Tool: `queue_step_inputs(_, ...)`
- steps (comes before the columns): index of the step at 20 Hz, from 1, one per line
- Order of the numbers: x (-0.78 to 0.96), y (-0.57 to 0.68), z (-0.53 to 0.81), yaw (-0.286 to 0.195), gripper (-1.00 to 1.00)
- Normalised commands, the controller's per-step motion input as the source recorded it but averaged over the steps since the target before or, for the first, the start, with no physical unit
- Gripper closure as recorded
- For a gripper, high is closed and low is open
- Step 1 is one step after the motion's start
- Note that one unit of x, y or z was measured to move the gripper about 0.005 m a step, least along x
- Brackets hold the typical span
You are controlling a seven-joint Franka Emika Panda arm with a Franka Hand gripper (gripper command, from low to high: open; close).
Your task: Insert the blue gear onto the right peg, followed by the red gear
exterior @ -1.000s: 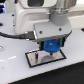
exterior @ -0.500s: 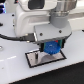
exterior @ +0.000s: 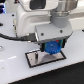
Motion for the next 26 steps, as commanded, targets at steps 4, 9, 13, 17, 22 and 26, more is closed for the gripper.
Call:
queue_step_inputs(4,0.37,0.0,-0.02,0.0,1.0)
queue_step_inputs(9,0.29,0.05,0.24,0.0,1.0)
queue_step_inputs(13,0.34,0.13,0.04,0.0,1.0)
queue_step_inputs(17,0.35,0.14,0.03,0.0,1.0)
queue_step_inputs(22,0.24,0.03,-0.06,0.0,1.0)
queue_step_inputs(26,0.24,0.01,-0.11,0.0,1.0)
